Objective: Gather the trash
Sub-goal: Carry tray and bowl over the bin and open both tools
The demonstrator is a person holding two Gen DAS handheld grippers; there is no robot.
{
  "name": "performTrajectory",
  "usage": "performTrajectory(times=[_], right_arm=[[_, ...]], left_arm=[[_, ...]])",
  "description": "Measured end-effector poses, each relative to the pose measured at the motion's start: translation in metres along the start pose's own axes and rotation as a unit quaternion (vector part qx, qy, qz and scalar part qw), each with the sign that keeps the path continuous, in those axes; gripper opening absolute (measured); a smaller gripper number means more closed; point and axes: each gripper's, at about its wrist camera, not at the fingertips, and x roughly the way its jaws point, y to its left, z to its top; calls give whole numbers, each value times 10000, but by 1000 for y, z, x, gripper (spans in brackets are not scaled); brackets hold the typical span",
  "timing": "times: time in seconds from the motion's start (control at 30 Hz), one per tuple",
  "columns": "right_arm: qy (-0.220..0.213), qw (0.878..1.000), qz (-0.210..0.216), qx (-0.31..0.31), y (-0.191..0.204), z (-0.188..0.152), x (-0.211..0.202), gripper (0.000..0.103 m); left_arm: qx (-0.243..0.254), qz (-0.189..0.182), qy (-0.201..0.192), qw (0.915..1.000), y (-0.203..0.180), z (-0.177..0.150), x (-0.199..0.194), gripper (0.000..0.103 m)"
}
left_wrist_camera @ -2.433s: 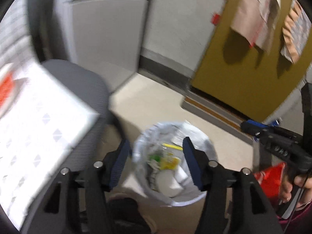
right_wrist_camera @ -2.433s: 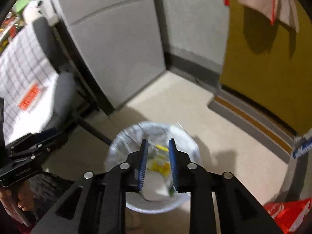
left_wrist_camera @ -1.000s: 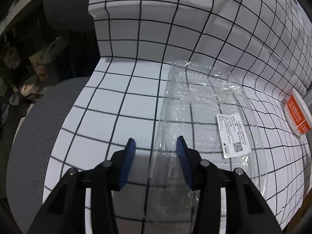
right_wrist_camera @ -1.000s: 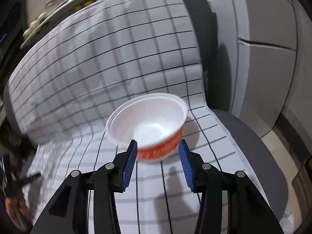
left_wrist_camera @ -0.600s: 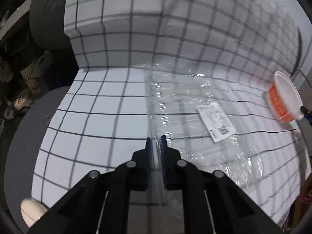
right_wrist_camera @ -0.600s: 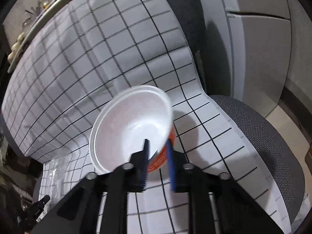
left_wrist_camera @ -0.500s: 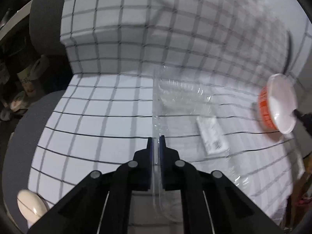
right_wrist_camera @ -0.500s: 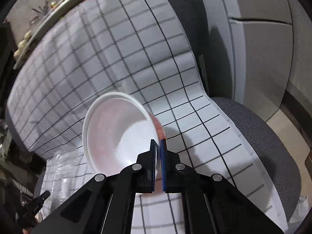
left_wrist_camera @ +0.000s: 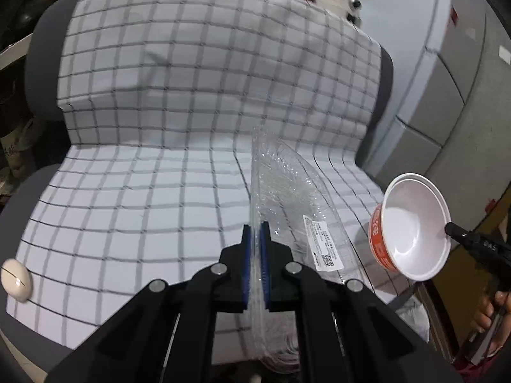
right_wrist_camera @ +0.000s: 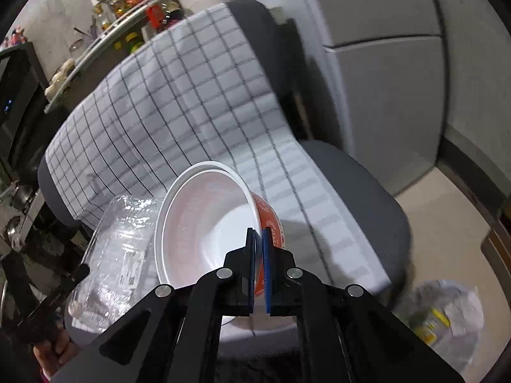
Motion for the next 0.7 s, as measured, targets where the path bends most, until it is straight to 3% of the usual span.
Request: performTrajectory(times=[0.23,0.5,0.7], right_arm=[[86,9997,-112,209,-27,-19,-2,5],[-322,9988,1,356,-38,-16,-33,5],[-547,9964,-371,532,-67,-25,-71,5]], left_arm=[[198,300,219,9991,-22,-22,26,4],[256,26,-89,9996,-42,-14,5,4],[647,-438,-214,9967,-88,-12,-5,4]])
